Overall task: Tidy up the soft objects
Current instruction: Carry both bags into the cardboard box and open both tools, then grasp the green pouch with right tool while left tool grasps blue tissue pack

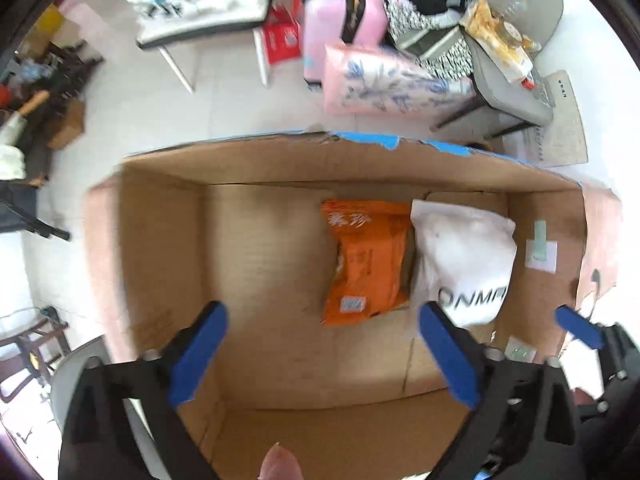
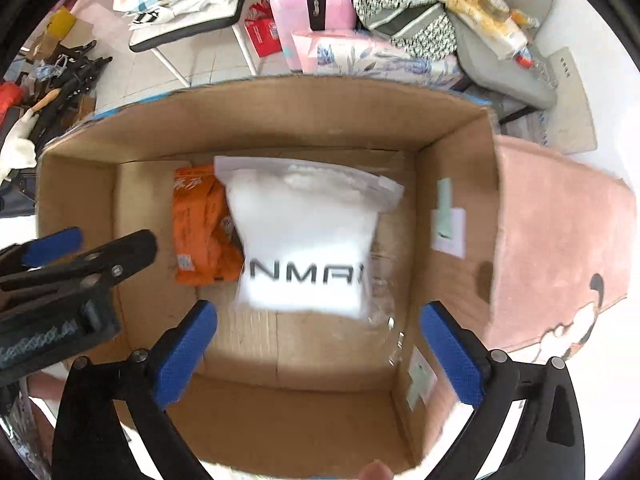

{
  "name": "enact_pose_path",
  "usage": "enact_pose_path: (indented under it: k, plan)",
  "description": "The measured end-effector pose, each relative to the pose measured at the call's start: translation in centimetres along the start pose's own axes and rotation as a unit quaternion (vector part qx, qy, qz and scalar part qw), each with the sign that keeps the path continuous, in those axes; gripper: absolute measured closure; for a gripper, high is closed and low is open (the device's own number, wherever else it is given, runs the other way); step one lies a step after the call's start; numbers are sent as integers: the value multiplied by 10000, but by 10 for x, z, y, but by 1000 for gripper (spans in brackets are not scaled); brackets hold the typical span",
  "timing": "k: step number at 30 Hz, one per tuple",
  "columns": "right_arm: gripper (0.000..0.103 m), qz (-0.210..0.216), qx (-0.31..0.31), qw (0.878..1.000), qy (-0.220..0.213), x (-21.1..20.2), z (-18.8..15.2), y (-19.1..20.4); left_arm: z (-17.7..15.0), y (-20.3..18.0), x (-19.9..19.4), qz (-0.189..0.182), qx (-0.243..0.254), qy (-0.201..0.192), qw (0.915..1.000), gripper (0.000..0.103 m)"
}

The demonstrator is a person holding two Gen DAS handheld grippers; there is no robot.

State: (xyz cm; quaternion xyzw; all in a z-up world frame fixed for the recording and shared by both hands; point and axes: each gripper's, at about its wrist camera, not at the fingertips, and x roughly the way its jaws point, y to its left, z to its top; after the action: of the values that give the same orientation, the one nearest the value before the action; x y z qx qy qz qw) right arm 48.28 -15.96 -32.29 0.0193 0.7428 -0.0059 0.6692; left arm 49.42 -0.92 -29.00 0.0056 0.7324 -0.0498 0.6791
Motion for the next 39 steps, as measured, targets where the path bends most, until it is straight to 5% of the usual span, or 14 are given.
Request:
enact_pose_path:
  k: [6, 17, 21, 27, 30, 33, 36, 39]
  plan:
    - [0, -139, -283, 9987, -408, -38, -40, 6, -60, 11, -45, 453, 111, -815, 9956, 1]
    - [0, 204, -464, 9911, -1233, -88, -164, 4, -161, 0, -79, 676, -23, -1542, 9857, 1]
    - [0, 152, -550, 9935, -989, -62, -207, -10, -207, 9, -57, 396, -347, -1208, 9913, 1]
    - [0, 142, -248, 9993, -254, 13, -251, -46, -256, 34, 29, -189, -1146, -88, 9932, 1]
    - [0, 78, 23, 10000, 2, 48, -259, -64, -260, 37, 58, -732, -1637, 298, 9833, 3]
    - [1, 118, 235, 9997, 9, 66, -263, -71, -253, 34, 79, -1301, -2281, 406, 9641, 3]
    - [9, 138, 436, 9989, -140, 77, -267, -74, -237, 25, 93, -1576, -2626, 442, 9509, 3]
    - [26, 63, 551, 9982, -225, 88, -269, -75, -218, 8, 110, -1406, -2854, 449, 9470, 3]
